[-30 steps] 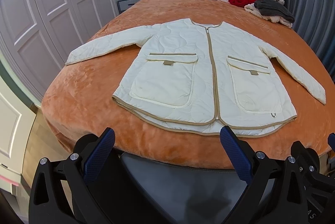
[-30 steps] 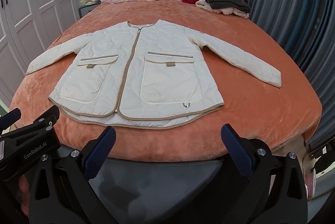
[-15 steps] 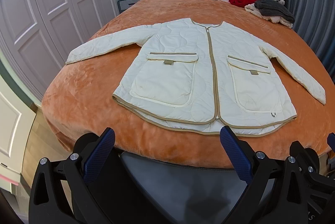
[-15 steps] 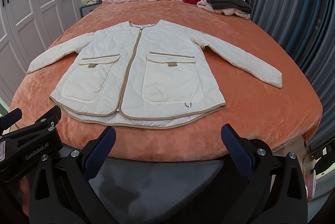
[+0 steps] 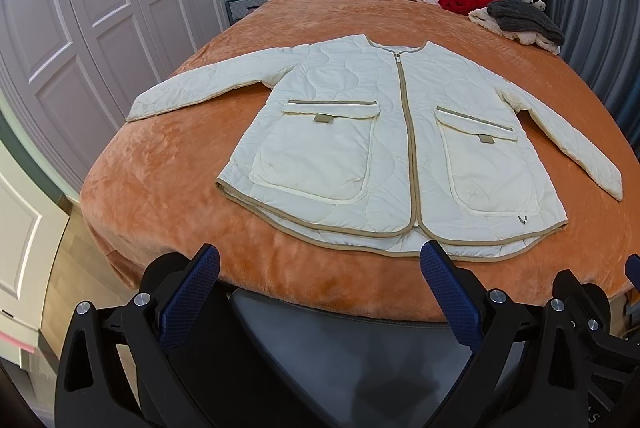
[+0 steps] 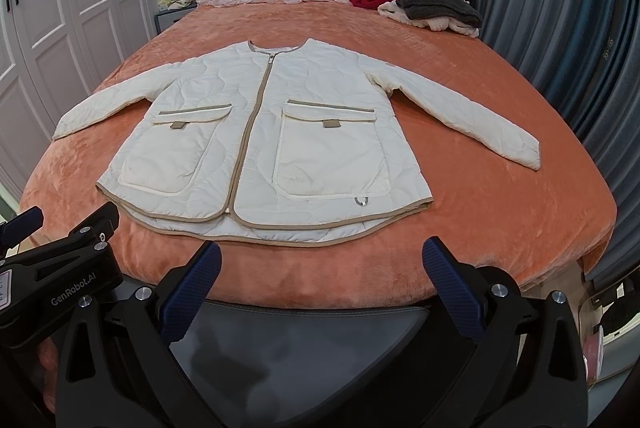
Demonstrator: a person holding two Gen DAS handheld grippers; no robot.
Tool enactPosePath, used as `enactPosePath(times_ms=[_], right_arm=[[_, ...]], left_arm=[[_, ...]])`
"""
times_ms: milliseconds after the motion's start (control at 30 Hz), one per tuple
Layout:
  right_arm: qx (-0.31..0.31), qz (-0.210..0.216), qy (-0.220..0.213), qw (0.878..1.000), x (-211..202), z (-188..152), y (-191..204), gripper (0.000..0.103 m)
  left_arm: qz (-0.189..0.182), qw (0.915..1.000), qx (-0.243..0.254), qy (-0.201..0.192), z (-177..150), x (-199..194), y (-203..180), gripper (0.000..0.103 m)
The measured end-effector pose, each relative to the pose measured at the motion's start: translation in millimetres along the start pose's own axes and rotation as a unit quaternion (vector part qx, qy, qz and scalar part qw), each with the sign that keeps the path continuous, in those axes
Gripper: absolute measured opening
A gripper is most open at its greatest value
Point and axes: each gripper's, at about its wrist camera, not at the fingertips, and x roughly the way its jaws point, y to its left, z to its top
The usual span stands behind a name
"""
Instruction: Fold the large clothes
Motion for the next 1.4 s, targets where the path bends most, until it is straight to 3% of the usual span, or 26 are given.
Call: enactPosePath(times_ms=[1400], right_arm=[[0.001, 0.001, 0.003, 1.0, 4.1, -0.4, -0.4, 0.098]], left_arm=[[0.0, 1.0, 0.001, 0.005, -5.3, 3.6, 1.5, 0.098]])
